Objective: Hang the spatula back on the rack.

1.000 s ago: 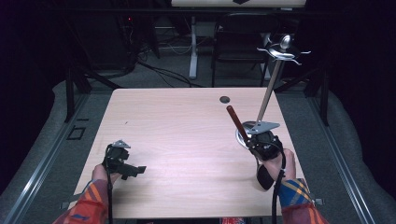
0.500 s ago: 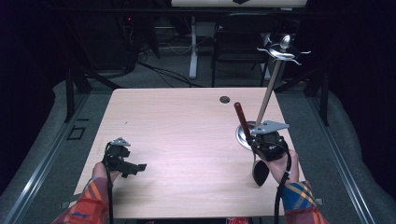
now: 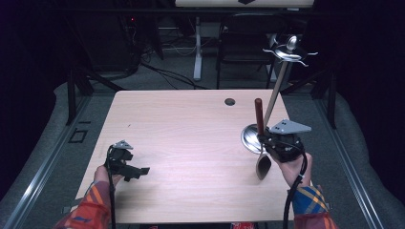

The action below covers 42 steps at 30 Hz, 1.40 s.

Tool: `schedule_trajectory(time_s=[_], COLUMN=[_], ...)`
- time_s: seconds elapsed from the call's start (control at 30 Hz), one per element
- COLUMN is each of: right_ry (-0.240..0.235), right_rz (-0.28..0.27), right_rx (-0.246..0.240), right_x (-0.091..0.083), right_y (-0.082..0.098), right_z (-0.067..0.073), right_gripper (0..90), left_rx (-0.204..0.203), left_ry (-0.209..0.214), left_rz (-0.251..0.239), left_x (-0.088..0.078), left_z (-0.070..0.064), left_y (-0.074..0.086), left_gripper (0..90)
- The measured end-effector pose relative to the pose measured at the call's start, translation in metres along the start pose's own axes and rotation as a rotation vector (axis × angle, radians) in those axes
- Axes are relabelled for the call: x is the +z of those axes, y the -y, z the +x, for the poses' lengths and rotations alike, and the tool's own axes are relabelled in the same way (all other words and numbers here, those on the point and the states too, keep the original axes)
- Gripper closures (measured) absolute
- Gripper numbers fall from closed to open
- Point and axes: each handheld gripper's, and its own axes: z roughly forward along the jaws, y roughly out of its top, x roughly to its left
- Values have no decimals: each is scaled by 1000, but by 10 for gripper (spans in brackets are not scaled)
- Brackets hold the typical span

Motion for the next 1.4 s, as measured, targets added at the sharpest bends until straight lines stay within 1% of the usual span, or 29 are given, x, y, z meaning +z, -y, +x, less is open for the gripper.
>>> schedule_trajectory(time_s=[0.07, 0.17, 0.33, 0.37, 0.47, 0.67, 0.7, 0.83, 0.9, 1.0, 1.1, 1.27, 1.37, 1.4], right_ry=[3, 22, 48, 57, 81, 111, 119, 121, 128, 139, 143, 152, 160, 164], right_rz=[-16, -21, -18, -22, -19, -19, -26, -36, -39, -41, -50, -40, -34, -37], right_rx=[20, 36, 48, 49, 60, 74, 79, 96, 104, 111, 120, 113, 113, 121], right_x=[-2, -6, -10, -11, -12, -10, -10, -11, -11, -13, -14, -13, -11, -11], right_y=[0, 1, 2, 3, 4, 6, 6, 6, 5, 5, 4, 5, 6, 6], right_z=[-3, -8, -13, -14, -19, -25, -27, -30, -33, -36, -39, -43, -45, -47], right_gripper=[842, 842, 842, 842, 842, 842, 842, 842, 842, 842, 842, 842, 841, 841], left_rx=[-1, -2, 3, 5, 1, 1, 1, 6, 1, 6, 7, 7, 9, 13], left_ry=[3, 0, -6, 5, 11, 9, 9, 17, 13, 9, 11, 9, 14, 15], left_rz=[3, -1, -1, 3, -2, -2, -1, 5, 0, -5, -1, -4, 2, 5], left_x=[0, -1, 1, 0, 0, 0, 0, 2, 2, 1, 2, 1, 2, 2], left_z=[0, -1, -3, -2, -3, -3, -2, -2, -4, -4, -4, -4, -4, -5], left_y=[0, 0, -2, -2, -2, -2, -2, -2, -2, -2, -2, -3, -4, -4], left_gripper=[1, 1, 1, 1, 1, 1, 1, 1, 1, 2, 2, 3, 3, 3])
